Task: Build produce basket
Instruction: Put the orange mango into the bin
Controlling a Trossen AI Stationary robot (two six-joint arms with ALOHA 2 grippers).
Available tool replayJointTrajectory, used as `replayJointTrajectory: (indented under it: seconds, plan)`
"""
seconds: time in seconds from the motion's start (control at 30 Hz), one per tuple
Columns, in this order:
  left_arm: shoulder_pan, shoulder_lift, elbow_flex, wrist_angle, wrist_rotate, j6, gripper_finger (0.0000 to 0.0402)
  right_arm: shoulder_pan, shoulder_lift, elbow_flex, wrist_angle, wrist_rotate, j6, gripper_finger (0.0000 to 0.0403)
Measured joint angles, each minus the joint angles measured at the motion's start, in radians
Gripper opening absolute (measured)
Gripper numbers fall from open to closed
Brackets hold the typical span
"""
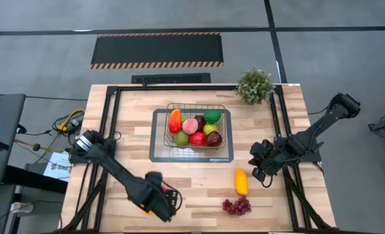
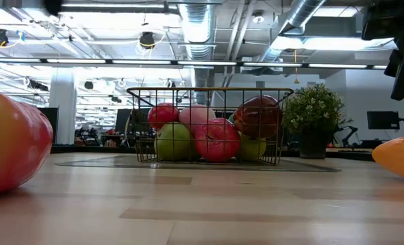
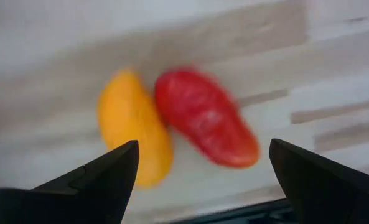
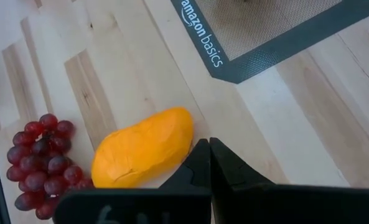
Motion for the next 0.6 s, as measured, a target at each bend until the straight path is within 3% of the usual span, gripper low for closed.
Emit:
replayJointTrajectory:
  seconds: [0.13,0.27,0.6]
  plan:
    - [-0.033,0.043,-0.001,0.032,0.056,-0.188,0.0345,0.0,0.0,0.0,-0.001,-0.001,-0.003,0.0007]
    - [-0.052,0.076,0.001,0.084,0.024,-0.289,0.0345,0.0,0.0,0.0,-0.001,-0.001,-0.004,0.0007]
    - [-0.045,0.193,0.001,0.201,0.027,-0.299,0.0345,-0.001,0.0,0.0,-0.003,-0.001,-0.004,0.0007]
